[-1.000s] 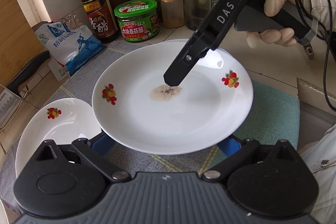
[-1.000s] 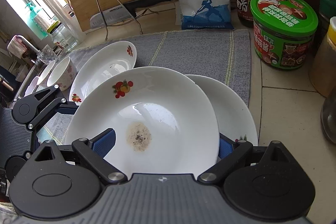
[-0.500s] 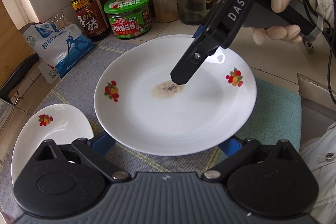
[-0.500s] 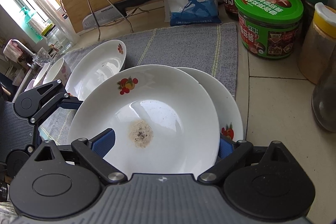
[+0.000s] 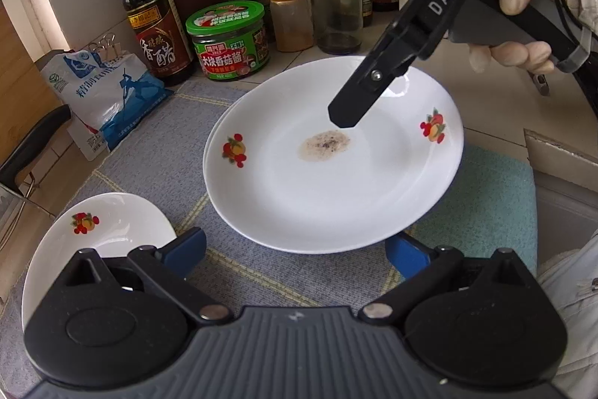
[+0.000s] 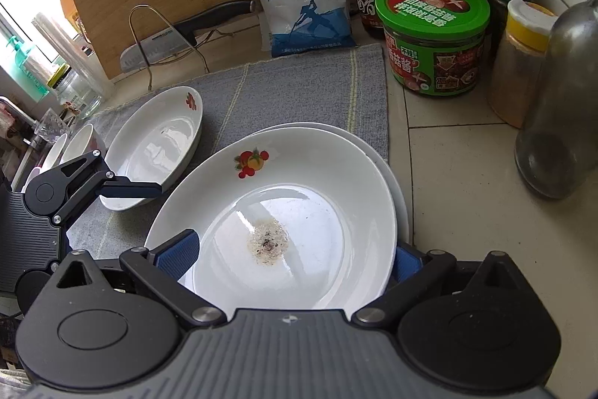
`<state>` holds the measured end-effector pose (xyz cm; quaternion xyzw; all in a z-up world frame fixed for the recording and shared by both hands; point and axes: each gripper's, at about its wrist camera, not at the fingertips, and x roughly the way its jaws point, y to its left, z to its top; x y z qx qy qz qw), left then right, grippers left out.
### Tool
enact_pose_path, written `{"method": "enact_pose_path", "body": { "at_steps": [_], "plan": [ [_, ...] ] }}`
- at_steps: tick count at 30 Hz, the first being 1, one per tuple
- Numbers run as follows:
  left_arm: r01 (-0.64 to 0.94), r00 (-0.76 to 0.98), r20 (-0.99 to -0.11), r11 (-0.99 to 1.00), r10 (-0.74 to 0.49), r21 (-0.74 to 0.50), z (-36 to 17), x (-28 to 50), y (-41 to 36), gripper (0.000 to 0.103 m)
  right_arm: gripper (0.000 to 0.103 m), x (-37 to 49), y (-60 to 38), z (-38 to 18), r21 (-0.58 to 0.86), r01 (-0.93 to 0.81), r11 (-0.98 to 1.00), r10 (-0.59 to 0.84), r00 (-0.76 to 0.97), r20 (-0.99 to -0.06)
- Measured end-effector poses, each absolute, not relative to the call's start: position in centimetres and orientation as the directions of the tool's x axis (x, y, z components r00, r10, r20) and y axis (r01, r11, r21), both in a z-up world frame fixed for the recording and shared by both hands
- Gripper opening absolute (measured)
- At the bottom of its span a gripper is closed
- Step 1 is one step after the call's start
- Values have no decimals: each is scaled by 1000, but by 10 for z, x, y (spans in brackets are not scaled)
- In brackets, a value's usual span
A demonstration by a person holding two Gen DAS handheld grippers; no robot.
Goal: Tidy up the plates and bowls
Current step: 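Lower the stained plate onto the placed plate and open the right tool, then move the right tool to the rim of the flowered white plate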
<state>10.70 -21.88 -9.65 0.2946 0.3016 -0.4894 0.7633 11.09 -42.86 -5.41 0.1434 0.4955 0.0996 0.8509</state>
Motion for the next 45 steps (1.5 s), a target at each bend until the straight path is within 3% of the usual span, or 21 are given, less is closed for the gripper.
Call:
{"method": "enact_pose_path", "body": {
  "at_steps": [12, 21, 31, 45],
  "plan": [
    [914, 361, -718, 378, -595, 146, -89, 105, -196, 102, 103, 97, -418, -47, 259, 47, 965, 200, 511, -836],
    [852, 437, -654, 516, -617, 83, -66, 89, -151, 102, 103, 87, -405, -52, 143, 63, 988, 94, 496, -863],
    [640, 614, -647, 765, -453, 72, -69, 94, -95, 102, 103, 70, -351, -29, -74, 13, 997, -66, 619, -783],
    [539, 625, -696, 840, -354, 57, -101, 121, -69, 102, 103, 119, -288, -25, -9, -208, 978, 126, 623, -772]
  ]
}}
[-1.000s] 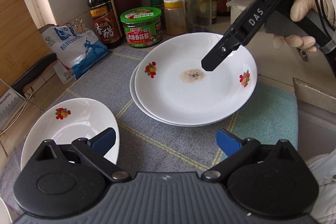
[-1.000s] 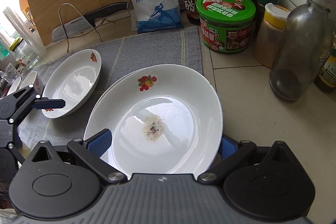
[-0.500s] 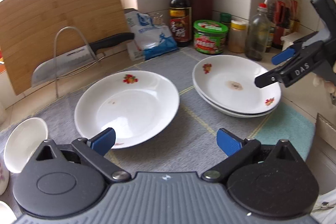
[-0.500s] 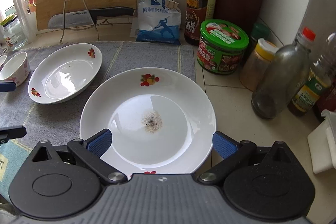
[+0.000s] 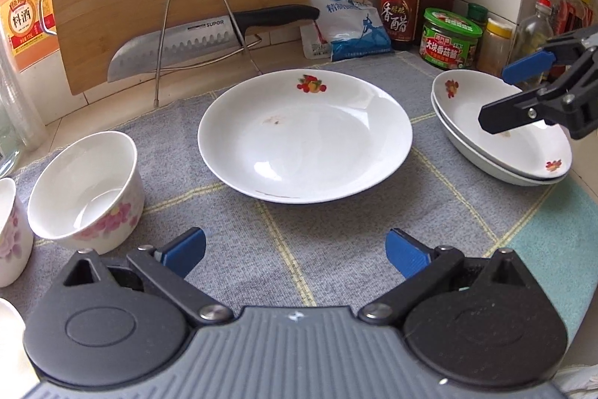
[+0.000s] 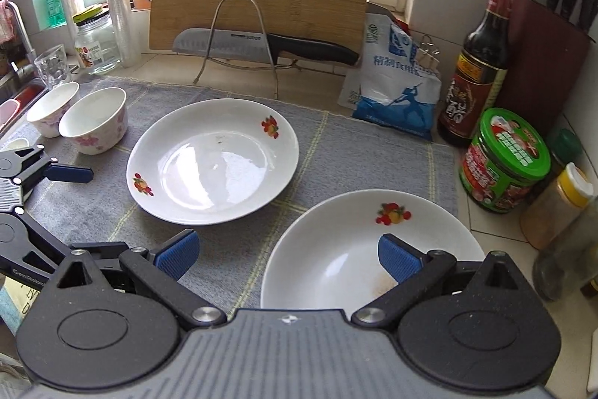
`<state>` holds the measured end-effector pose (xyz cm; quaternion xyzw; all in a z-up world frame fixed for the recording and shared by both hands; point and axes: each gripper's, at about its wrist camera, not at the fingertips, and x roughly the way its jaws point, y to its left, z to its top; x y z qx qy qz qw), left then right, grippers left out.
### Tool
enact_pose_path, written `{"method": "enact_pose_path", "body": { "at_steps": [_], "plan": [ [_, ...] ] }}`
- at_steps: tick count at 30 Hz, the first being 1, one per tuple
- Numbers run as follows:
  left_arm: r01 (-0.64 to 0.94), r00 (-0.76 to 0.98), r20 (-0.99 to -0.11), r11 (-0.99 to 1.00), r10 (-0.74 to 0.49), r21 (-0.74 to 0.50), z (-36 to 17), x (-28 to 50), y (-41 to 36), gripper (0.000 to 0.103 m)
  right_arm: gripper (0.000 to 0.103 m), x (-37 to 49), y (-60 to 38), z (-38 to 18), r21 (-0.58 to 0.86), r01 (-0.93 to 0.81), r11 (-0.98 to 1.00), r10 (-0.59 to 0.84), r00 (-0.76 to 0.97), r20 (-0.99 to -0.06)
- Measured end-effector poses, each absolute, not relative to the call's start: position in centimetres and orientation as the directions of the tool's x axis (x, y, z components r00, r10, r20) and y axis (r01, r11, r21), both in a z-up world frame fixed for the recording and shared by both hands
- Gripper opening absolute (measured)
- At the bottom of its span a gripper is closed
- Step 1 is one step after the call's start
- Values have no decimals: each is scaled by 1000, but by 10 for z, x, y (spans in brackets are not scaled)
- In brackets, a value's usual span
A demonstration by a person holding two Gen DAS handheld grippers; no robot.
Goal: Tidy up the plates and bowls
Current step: 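Move the right tool to the rim of the flowered white plate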
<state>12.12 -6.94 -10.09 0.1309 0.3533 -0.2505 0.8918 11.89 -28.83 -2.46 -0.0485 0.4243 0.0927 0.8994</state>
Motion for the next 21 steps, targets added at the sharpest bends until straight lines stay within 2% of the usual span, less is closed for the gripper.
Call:
{"method": "enact_pose_path", "body": {
  "at_steps": [10, 21],
  "plan": [
    [549, 590, -722, 835, -362, 30, -123, 140, -81, 102, 103, 162, -265, -38, 1, -301, 954, 180, 569, -802],
    [554, 598, -702, 833, -387, 13, -125, 154, -86, 103, 103, 214, -257, -61, 22, -374, 927, 221, 498, -839]
  ]
}}
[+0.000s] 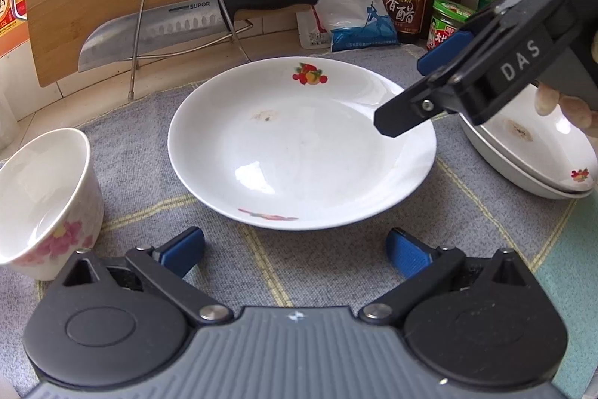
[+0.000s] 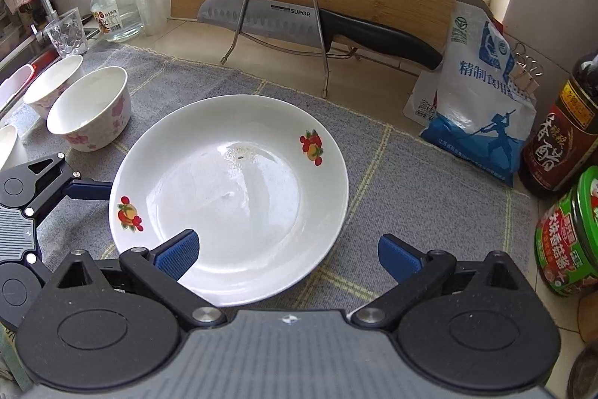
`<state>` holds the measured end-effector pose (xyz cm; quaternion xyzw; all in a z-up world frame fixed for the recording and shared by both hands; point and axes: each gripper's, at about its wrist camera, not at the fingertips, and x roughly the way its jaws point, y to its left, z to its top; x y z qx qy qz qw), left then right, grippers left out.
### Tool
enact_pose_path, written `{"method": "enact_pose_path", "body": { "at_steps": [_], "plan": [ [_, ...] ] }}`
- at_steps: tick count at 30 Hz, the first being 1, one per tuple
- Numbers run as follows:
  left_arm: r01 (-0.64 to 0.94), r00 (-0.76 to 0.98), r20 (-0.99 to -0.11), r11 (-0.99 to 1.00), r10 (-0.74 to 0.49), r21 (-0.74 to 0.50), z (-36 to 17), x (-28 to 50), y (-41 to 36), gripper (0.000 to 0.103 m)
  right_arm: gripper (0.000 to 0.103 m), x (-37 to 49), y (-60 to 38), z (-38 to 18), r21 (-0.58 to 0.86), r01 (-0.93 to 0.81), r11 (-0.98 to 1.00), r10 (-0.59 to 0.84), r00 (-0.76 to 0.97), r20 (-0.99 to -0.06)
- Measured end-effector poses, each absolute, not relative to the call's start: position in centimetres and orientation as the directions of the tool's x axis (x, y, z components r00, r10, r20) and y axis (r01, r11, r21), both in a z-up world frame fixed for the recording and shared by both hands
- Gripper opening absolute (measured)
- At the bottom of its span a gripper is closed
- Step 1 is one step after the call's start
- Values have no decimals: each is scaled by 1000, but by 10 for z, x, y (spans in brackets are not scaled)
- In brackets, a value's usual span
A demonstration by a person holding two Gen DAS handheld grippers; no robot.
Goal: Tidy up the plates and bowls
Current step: 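Move the right tool to the rim of the flowered white plate, then close the right tool on the flowered plate's rim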
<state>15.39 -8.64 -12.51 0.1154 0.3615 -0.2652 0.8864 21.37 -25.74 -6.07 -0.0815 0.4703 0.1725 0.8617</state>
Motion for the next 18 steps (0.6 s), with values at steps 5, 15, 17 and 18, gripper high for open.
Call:
{"method": "enact_pose_path", "body": {
  "at_steps": [5, 15, 17, 18],
  "plan": [
    [556, 602, -696, 831, -391, 14, -126, 158, -87, 103, 103, 242, -252, -71, 68, -421, 904, 272, 445, -853],
    [568, 612, -684, 823, -396, 32, -125, 163, -92, 103, 103, 289, -242, -86, 153, -501, 852, 358, 343, -869],
    [571, 619, -680, 820, -393, 46, -124, 162, -93, 102, 102, 294, -241, -88, 159, -511, 845, 365, 332, -870],
    [575, 621, -678, 816, -393, 54, -124, 162, -93, 102, 102, 296, -240, -88, 165, -515, 841, 369, 326, -870]
  ]
}}
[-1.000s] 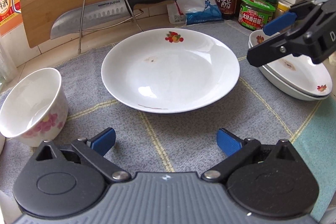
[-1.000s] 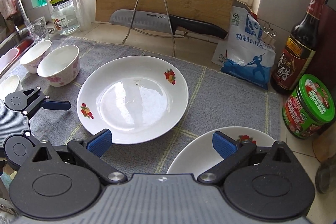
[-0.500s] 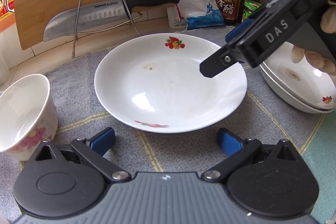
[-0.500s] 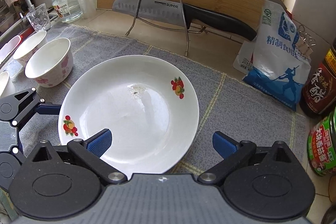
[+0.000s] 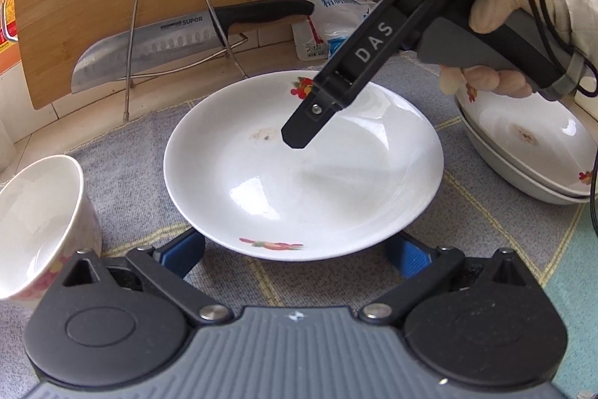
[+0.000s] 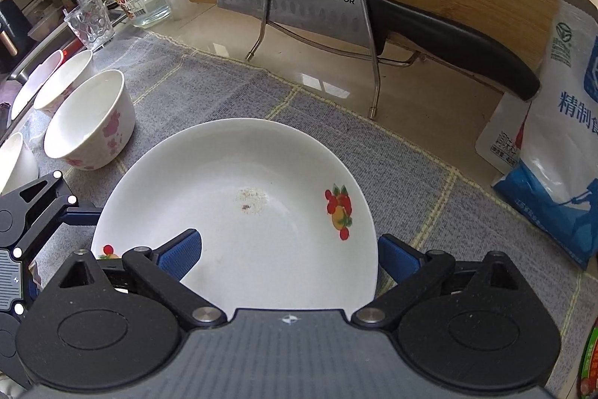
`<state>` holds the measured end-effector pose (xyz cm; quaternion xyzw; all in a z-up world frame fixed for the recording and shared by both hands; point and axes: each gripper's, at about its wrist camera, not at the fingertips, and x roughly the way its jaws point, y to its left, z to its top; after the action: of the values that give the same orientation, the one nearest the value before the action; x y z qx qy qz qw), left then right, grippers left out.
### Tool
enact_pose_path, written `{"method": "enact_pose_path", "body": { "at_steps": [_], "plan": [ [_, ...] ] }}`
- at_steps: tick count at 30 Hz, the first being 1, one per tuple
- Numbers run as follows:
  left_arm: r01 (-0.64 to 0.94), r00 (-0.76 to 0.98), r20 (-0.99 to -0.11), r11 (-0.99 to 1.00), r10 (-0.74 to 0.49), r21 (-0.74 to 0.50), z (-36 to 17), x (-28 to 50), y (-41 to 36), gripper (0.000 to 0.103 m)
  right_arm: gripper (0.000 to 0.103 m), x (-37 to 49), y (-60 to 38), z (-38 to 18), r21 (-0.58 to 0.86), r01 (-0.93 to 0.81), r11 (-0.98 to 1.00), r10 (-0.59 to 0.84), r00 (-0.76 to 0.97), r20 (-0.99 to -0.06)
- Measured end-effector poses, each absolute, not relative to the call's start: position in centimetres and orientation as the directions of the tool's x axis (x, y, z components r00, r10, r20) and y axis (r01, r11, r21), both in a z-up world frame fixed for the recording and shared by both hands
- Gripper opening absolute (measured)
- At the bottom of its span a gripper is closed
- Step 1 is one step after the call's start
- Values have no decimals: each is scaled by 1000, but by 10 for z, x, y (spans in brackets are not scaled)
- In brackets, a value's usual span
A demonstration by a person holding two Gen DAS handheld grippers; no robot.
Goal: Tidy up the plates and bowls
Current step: 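Close the right tool on the flowered plate's rim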
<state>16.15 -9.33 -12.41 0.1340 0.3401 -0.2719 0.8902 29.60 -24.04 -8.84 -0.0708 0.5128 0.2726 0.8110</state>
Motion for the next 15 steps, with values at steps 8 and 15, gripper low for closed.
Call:
{"method": "enact_pose_path", "body": {
  "at_steps": [8, 15],
  "plan": [
    [586, 631, -669, 806, -393, 80, -123, 163, -93, 100, 95, 304, -239, -92, 192, -532, 825, 392, 295, -871],
    [593, 626, -669, 802, -401, 74, -124, 164, -92, 100, 94, 308, -238, -91, 216, -534, 817, 412, 280, -867]
  ]
}}
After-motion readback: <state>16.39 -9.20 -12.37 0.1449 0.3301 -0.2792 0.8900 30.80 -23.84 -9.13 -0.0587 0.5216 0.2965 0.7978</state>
